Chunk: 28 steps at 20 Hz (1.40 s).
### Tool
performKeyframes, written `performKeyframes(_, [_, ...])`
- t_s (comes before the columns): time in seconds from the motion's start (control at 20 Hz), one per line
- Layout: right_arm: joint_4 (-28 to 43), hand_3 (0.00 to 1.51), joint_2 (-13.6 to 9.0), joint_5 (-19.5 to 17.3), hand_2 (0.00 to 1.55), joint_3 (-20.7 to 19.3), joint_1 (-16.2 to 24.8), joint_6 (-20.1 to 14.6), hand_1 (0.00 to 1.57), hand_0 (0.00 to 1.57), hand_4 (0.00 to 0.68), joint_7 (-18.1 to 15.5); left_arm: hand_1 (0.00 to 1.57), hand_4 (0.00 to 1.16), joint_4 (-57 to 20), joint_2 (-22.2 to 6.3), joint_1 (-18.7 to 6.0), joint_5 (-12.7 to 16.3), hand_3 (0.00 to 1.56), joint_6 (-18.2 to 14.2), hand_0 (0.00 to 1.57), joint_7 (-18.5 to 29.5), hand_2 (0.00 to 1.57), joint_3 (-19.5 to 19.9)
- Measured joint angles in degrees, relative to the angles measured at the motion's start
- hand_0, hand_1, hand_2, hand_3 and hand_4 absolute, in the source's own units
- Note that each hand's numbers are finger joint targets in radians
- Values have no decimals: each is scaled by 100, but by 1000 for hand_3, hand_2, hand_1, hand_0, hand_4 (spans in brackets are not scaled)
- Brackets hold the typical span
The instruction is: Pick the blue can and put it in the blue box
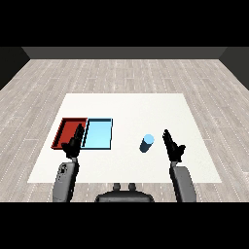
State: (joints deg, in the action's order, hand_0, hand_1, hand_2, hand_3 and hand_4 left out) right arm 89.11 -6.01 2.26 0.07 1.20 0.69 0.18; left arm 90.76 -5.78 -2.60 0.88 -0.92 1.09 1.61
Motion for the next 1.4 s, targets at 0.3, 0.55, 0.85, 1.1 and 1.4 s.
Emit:
performKeyframes(0.3, [-15,0,-276,128,0,-390,-221,269,0,0,0,-32,0,0,65,-50,69,30,0,165,0,-174,0,51])
performKeyframes(0.55, [168,0,-269,849,0,-621,-340,894,0,0,0,-707,0,0,424,95,42,335,0,423,0,1024,0,130])
performKeyframes(0.85, [-146,0,-391,1188,0,-869,-406,1438,0,0,0,-1258,0,0,261,143,109,458,0,652,0,1860,0,230])
performKeyframes(1.1, [39,0,-315,1231,0,-872,-223,1545,0,0,0,-1274,0,0,302,166,139,535,0,753,0,1930,0,236])
performKeyframes(1.4, [-36,0,-290,1284,0,-898,-489,1534,0,0,0,-1099,0,0,359,179,205,471,0,715,0,2073,0,271])
